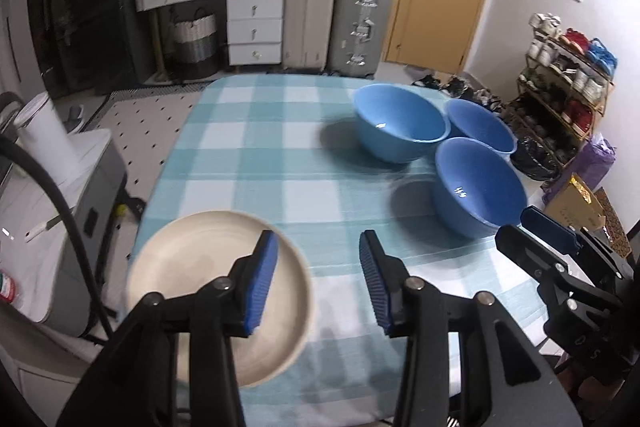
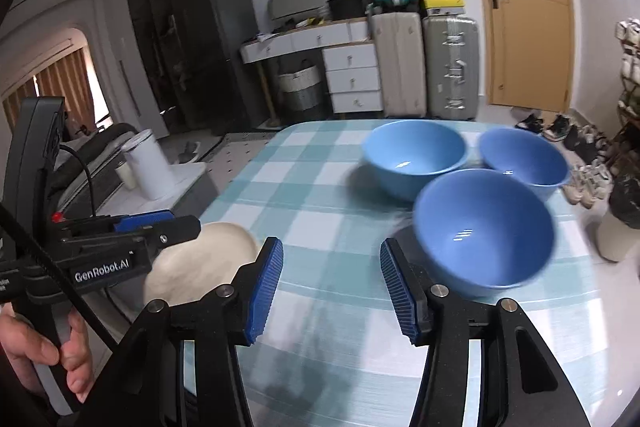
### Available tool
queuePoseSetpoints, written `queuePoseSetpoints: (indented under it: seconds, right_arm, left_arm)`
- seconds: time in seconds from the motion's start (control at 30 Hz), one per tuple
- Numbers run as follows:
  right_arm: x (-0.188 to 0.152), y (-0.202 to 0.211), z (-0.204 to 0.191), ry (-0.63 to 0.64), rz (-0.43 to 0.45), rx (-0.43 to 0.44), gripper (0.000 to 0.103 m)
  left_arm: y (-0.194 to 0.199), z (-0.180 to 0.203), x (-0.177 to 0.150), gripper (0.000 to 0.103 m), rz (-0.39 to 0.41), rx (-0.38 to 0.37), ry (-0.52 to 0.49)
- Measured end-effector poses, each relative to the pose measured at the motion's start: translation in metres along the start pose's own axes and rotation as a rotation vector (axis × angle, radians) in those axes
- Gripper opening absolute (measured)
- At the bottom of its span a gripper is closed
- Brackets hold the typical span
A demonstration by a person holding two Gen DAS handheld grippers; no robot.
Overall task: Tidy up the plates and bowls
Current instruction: 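Lower the plate stack at the table edge and open both grippers, then withdraw both grippers and move them toward the blue bowls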
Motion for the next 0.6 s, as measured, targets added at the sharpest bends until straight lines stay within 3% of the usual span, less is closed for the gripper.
queuePoseSetpoints:
  seconds: [0.03,0.1,0.2,0.33,0.47,0.6]
  right_arm:
    - [-0.001,0.004,0.008,-0.010,0.012,-0.004,0.054]
    - [-0.006,0.012,0.025,-0.032,0.036,-0.021,0.076]
    - [-0.013,0.026,0.047,-0.039,0.118,-0.052,0.099]
    - [-0.022,0.039,0.071,-0.037,0.197,-0.084,0.102]
    - [-0.029,0.037,0.087,-0.075,0.173,-0.074,0.102]
    - [-0.030,0.039,0.092,-0.063,0.183,-0.127,0.102]
  left_arm:
    - [-0.002,0.009,0.000,0.043,0.012,-0.007,-0.010]
    - [-0.007,0.023,0.000,0.045,0.029,-0.016,-0.024]
    - [-0.016,0.041,-0.001,0.047,0.037,-0.047,-0.027]
    - [-0.028,0.059,-0.004,0.048,0.061,-0.047,-0.017]
    - [-0.035,0.079,-0.005,0.048,0.092,-0.037,-0.061]
    - [-0.044,0.094,-0.001,0.052,0.097,-0.021,-0.099]
Point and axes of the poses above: each gripper's, at about its wrist camera, not at the fingertips, and y roughly against the way its jaws point, z to its right, x to its top, the point moved 3 cm from there along -y, roughly the way its jaws point, and after that the axes turned 5 degrees about -z, right-handed, at the moved point
